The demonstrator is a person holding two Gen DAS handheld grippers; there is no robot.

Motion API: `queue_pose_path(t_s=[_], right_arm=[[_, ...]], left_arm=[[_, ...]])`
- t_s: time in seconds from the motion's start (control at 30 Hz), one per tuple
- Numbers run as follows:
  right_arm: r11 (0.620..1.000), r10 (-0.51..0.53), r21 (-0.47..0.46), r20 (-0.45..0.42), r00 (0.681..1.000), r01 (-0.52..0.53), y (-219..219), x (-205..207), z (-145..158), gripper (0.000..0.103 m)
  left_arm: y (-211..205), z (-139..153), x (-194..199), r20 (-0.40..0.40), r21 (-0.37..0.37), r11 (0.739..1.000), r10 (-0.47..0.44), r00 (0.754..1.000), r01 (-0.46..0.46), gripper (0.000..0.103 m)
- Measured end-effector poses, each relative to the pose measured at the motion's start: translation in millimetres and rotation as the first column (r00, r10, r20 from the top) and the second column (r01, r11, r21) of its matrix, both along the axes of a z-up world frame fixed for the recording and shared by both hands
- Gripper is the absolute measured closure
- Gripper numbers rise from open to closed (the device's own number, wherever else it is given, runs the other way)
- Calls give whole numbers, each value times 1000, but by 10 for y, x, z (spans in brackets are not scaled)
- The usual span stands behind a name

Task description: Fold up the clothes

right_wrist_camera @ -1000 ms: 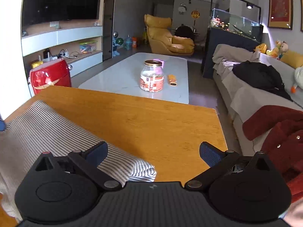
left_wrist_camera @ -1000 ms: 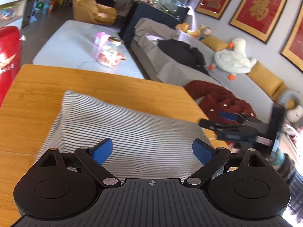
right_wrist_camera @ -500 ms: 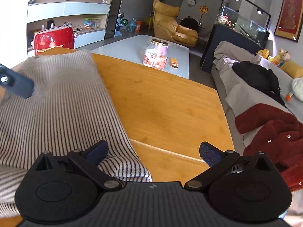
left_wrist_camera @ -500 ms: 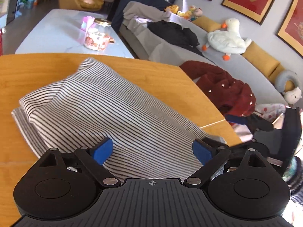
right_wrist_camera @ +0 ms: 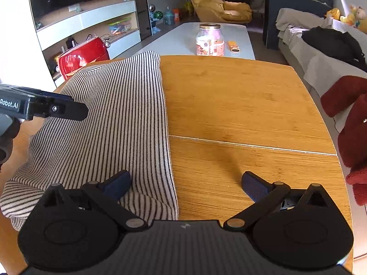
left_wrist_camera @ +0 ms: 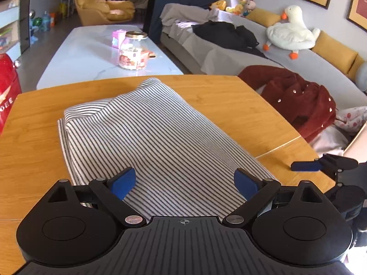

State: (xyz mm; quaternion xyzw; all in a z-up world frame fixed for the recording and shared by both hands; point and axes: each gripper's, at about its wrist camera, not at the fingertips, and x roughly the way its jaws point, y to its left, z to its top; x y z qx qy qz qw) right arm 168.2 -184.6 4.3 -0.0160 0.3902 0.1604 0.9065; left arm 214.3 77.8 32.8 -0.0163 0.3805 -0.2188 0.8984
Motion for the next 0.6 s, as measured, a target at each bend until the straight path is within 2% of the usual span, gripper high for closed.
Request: queue_pose_path(t_s=[0.13, 0.2, 0.27, 0.3, 0.33, 0.37, 0.43, 0.47, 0.5, 0.57, 0.6], right_arm=[[998, 5, 69, 56, 998, -9, -37, 37, 142, 0], [999, 34, 36, 122, 992, -39, 68, 72, 224, 1], [998, 67, -4, 188, 980, -68, 179, 108, 305, 16], [995, 93, -42, 211, 973, -86, 270, 145, 337, 28], [993, 113, -69, 221, 969, -101, 357, 200, 364, 37], [990, 132, -83, 228, 965, -115, 437, 263, 381, 39], [985, 163, -95, 236, 958, -144, 574, 375, 390, 40], [983, 176, -101, 227, 958, -156, 631, 425, 366, 40], [980, 188, -108, 216, 958, -168, 685, 474, 339, 40], [974, 205, -136, 188, 961, -181, 767, 508, 238, 40], [971, 208, -155, 182, 961, -181, 786, 492, 179, 40]], left_arm=[[42, 25, -120, 15, 34, 999, 4, 1000, -5, 5], [81, 32, -147, 15, 35, 999, 14, 1000, -15, 5], [120, 40, -173, 16, 37, 999, 24, 1000, -25, 5], [142, 52, -194, 18, 33, 999, 28, 999, -29, 5], [165, 81, -230, 26, 22, 999, 31, 999, -32, 5], [189, 109, -265, 33, 10, 999, 34, 999, -34, 5], [241, 171, -361, 47, -35, 999, 14, 999, -12, 9], [262, 190, -405, 44, -68, 998, -6, 999, 9, 17], [276, 185, -435, 31, -99, 995, -27, 999, 29, 21], [300, 165, -487, 8, -151, 986, -65, 998, 65, 23], [303, 125, -493, 3, -148, 987, -69, 998, 69, 22]])
